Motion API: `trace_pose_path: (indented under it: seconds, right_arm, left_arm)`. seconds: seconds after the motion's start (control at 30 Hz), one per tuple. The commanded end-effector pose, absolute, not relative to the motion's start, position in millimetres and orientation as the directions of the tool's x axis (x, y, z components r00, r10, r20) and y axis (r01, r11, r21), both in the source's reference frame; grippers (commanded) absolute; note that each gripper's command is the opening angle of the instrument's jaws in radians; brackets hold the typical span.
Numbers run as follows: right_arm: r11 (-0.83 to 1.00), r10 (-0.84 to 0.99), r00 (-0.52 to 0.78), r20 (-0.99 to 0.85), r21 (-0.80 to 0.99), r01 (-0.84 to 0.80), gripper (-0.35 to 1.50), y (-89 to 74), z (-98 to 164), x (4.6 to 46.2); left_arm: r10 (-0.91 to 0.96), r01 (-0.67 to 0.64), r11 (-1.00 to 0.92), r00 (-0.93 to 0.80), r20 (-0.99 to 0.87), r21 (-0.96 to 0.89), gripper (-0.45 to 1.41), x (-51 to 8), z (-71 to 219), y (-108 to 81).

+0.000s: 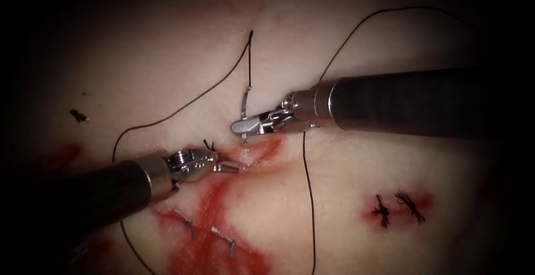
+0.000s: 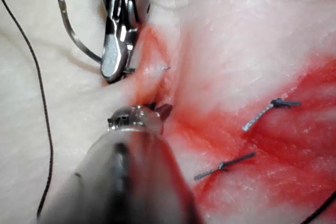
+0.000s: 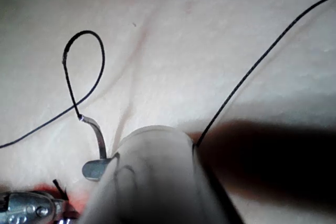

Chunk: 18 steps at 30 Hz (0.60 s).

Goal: Wound Closure

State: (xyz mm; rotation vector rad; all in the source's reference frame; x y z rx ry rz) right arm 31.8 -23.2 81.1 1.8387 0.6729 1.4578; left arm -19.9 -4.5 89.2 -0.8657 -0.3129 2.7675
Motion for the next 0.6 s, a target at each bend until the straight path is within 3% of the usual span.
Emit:
trace_pose_path:
  seconds: [0.03,0.27,0.33,0.6]
  right_arm:
    - [-0.628,0.749,0.242,0.617,0.777,-0.038,-0.35,-24.7,82.5,32.4]
    - [-0.573,0.789,0.143,0.597,0.800,-0.175,-0.35,-26.0,87.8,29.9]
    - [-0.424,0.876,0.104,0.472,0.854,-0.300,-0.35,-24.5,88.9,29.2]
    - [-0.192,0.967,0.067,0.245,0.879,-0.437,-0.35,-21.4,89.1,28.7]
  left_arm:
    - [0.274,-0.148,-0.952,-0.800,-0.533,-0.267,0.31,-20.5,89.9,-4.5]
    - [0.274,-0.148,-0.952,-0.800,-0.533,-0.267,0.32,-20.5,89.9,-4.5]
    - [0.274,-0.148,-0.952,-0.800,-0.533,-0.267,0.32,-20.5,89.9,-4.5]
    - [0.273,-0.148,-0.953,-0.801,-0.533,-0.266,0.32,-20.5,90.0,-4.6]
